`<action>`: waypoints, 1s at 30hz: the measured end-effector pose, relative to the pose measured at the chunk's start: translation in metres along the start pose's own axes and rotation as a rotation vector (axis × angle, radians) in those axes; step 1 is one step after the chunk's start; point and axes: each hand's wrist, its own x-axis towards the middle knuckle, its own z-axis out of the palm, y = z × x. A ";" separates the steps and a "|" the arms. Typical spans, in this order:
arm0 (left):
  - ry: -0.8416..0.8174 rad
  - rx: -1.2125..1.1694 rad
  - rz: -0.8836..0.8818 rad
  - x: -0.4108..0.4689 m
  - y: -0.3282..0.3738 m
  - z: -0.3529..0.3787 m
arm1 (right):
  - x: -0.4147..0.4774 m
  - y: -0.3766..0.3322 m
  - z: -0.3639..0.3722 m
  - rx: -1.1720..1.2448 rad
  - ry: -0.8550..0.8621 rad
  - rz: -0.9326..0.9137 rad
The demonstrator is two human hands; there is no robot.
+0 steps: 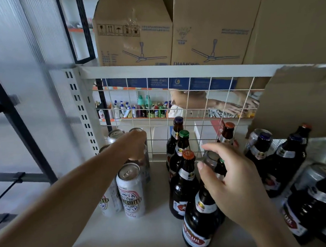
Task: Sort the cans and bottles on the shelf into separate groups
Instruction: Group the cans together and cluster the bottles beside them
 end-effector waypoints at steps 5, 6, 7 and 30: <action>-0.147 -0.040 -0.068 0.015 -0.006 0.002 | -0.001 0.008 0.002 -0.021 -0.017 0.014; -0.158 -0.049 -0.067 0.020 -0.011 0.005 | -0.002 0.009 0.003 -0.022 -0.020 0.016; -0.145 -0.029 -0.054 0.021 -0.012 0.004 | -0.002 0.010 0.003 -0.023 -0.021 0.017; -0.185 0.138 0.170 -0.109 -0.009 -0.017 | -0.002 -0.007 0.018 0.002 -0.049 -0.032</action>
